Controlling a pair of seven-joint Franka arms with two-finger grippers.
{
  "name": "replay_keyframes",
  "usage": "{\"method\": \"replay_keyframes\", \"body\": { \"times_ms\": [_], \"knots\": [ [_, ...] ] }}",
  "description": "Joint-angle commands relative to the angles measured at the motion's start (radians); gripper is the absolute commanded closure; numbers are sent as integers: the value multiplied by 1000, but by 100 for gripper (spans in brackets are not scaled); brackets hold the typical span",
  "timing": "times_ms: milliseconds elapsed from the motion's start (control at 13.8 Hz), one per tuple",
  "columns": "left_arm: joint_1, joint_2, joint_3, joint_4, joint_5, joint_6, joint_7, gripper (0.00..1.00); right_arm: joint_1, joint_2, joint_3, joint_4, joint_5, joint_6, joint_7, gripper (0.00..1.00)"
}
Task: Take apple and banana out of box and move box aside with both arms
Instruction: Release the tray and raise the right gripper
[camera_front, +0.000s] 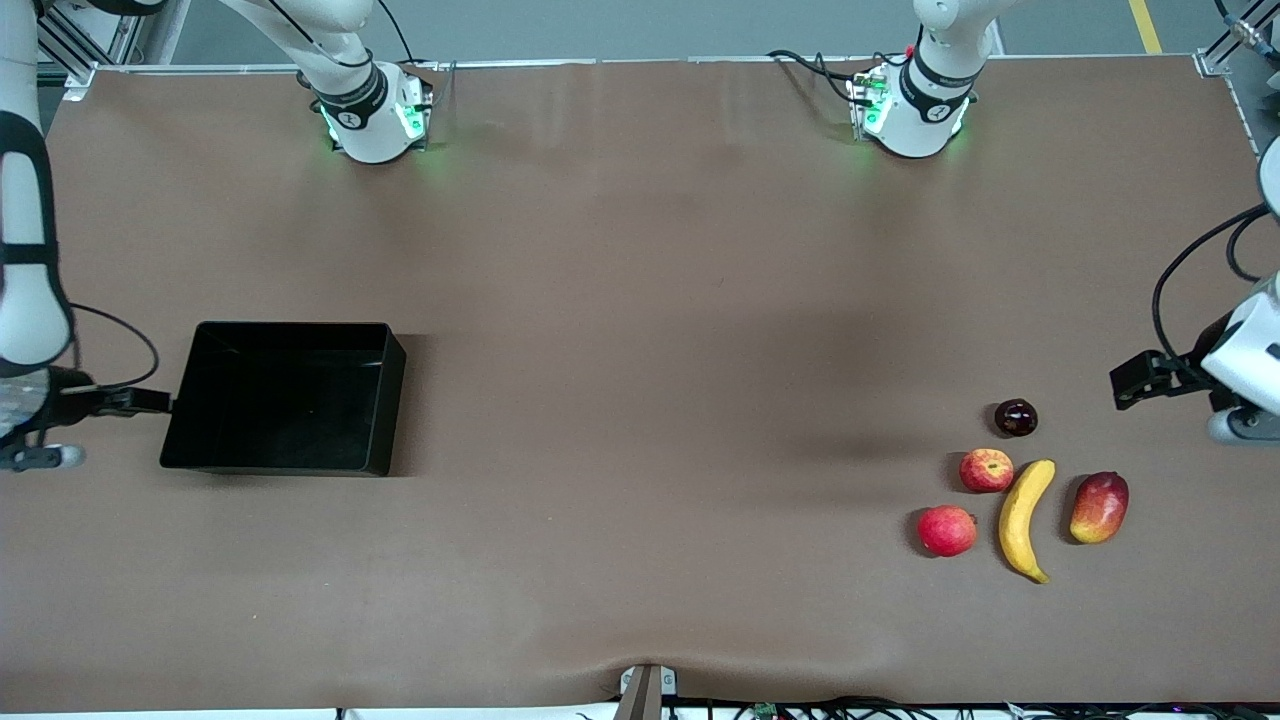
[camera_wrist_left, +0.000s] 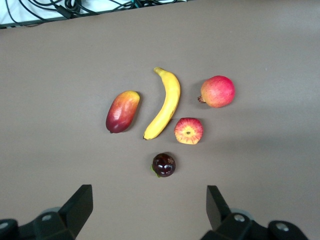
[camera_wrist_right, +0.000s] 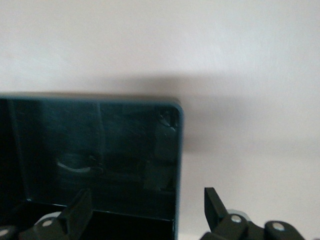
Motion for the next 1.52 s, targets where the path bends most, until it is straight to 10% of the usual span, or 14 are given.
{"method": "replay_keyframes", "body": {
  "times_ms": [0, 723, 1446],
  "knots": [
    [2, -61, -14, -16, -33, -88, -2, 0, 54, 4, -1, 115, -6, -41, -2, 0],
    [5, -168, -60, 10, -129, -188, -121, 0, 267, -160, 1, 237, -53, -329, 283, 0],
    [-56, -237, 16, 10, -122, -197, -96, 0, 300, -603, -2, -35, -87, -496, 375, 0]
  ]
}}
